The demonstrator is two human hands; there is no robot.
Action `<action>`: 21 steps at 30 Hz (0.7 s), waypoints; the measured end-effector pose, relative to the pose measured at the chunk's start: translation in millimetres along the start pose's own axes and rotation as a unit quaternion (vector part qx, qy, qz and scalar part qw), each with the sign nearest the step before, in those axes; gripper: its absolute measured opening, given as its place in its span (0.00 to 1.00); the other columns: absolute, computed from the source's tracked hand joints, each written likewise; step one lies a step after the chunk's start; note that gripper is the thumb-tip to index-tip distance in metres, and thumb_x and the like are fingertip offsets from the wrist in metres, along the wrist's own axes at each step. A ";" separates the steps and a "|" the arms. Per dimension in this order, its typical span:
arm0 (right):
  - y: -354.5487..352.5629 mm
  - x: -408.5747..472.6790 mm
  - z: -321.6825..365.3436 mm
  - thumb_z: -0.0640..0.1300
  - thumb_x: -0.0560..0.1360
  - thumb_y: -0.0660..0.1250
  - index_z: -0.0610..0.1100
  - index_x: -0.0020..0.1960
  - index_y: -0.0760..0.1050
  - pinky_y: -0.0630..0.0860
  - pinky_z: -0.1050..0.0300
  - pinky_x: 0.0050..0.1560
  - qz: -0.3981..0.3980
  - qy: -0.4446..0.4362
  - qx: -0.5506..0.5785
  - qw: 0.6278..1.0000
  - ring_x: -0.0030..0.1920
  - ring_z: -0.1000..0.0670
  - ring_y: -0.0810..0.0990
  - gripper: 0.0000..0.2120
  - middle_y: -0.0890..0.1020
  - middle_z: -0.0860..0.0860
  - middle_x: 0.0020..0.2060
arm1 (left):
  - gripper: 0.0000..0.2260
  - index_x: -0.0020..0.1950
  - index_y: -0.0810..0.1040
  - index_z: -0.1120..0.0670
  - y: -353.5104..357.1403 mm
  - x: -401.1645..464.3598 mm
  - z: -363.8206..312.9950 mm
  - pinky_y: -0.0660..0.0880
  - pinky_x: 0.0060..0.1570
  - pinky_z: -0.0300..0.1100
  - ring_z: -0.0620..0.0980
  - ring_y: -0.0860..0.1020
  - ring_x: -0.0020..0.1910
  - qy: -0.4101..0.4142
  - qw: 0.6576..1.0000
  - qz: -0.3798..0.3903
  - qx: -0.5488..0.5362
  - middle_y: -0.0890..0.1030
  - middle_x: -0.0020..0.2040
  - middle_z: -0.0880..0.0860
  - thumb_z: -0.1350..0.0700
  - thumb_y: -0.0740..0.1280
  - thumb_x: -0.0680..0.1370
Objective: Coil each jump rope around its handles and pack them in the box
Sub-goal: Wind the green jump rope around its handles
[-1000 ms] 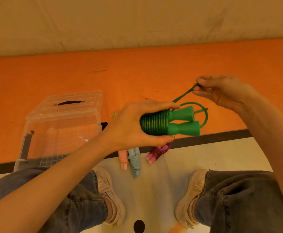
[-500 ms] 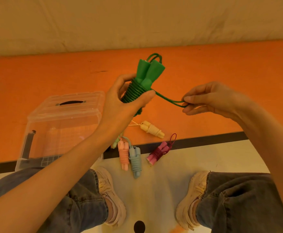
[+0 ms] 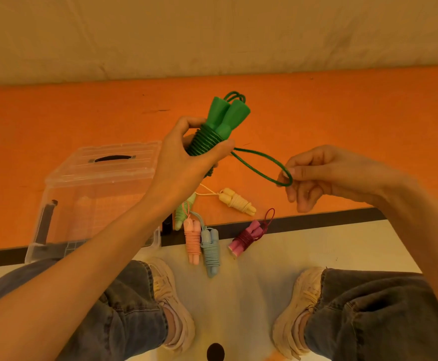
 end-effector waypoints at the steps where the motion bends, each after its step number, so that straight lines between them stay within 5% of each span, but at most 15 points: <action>1: -1.0 0.7 -0.9 0.44 0.72 0.65 0.37 0.46 0.79 0.81 0.58 0.35 -0.029 -0.017 -0.023 0.999 0.33 0.45 0.84 0.10 0.83 0.41 0.36 | 0.17 0.59 0.73 0.57 -0.1 0.4 0.1 0.76 0.32 0.39 0.48 0.79 0.32 -0.010 1.000 0.002 -0.009 0.80 0.37 0.53 0.57 0.74 0.73; 5: 2.4 10.8 -7.3 0.39 0.72 0.71 0.47 0.52 0.81 0.81 0.56 0.39 -0.145 -0.084 -0.220 0.961 0.37 0.49 0.84 0.09 0.85 0.49 0.39 | 0.15 0.56 0.74 0.54 4.1 0.9 3.2 0.74 0.29 0.38 0.48 0.79 0.32 -0.062 0.997 0.019 -0.035 0.81 0.36 0.50 0.54 0.74 0.73; 9: 14.2 15.7 -3.0 0.51 0.59 0.78 0.61 0.70 0.63 0.77 0.60 0.36 -0.163 -0.152 -0.309 0.924 0.35 0.54 0.80 0.43 0.78 0.55 0.45 | 0.18 0.57 0.75 0.56 7.0 1.8 9.0 0.72 0.27 0.38 0.48 0.80 0.32 -0.116 0.990 0.020 -0.080 0.83 0.43 0.56 0.51 0.74 0.72; 11: 21.0 17.5 -2.9 0.51 0.59 0.79 0.65 0.73 0.55 0.77 0.61 0.36 -0.151 -0.193 -0.340 0.908 0.36 0.54 0.79 0.50 0.76 0.56 0.47 | 0.19 0.59 0.76 0.58 6.9 2.1 10.5 0.71 0.26 0.38 0.47 0.79 0.32 -0.138 0.984 0.018 -0.111 0.83 0.48 0.59 0.52 0.73 0.73; 15: 21.1 17.8 -2.6 0.40 0.67 0.77 0.64 0.75 0.51 0.79 0.50 0.41 -0.189 -0.212 -0.429 0.857 0.37 0.55 0.78 0.49 0.75 0.55 0.51 | 0.21 0.63 0.75 0.63 4.2 4.3 9.9 0.70 0.23 0.36 0.46 0.77 0.30 -0.182 0.967 0.015 -0.178 0.82 0.43 0.54 0.53 0.71 0.75; 17: 18.7 15.7 -1.5 0.42 0.67 0.77 0.61 0.76 0.50 0.79 0.48 0.40 -0.205 -0.199 -0.447 0.847 0.38 0.55 0.78 0.49 0.76 0.55 0.52 | 0.22 0.63 0.75 0.64 2.4 5.2 8.4 0.70 0.23 0.36 0.46 0.76 0.30 -0.197 0.960 0.018 -0.196 0.80 0.42 0.53 0.52 0.70 0.75; 21: 35.7 11.1 3.6 0.54 0.61 0.77 0.59 0.74 0.56 0.77 0.50 0.38 -0.179 -0.259 -0.332 0.889 0.34 0.52 0.76 0.48 0.77 0.53 0.43 | 0.22 0.63 0.76 0.64 2.8 4.9 7.6 0.70 0.23 0.36 0.45 0.77 0.30 -0.204 0.959 0.012 -0.195 0.80 0.40 0.52 0.51 0.71 0.74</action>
Point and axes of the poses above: each hand's wrist, its own x-axis towards the middle knuckle, its own y-axis out of the palm, z = x × y, the point moved 1 cm from there along x, towards the middle knuckle
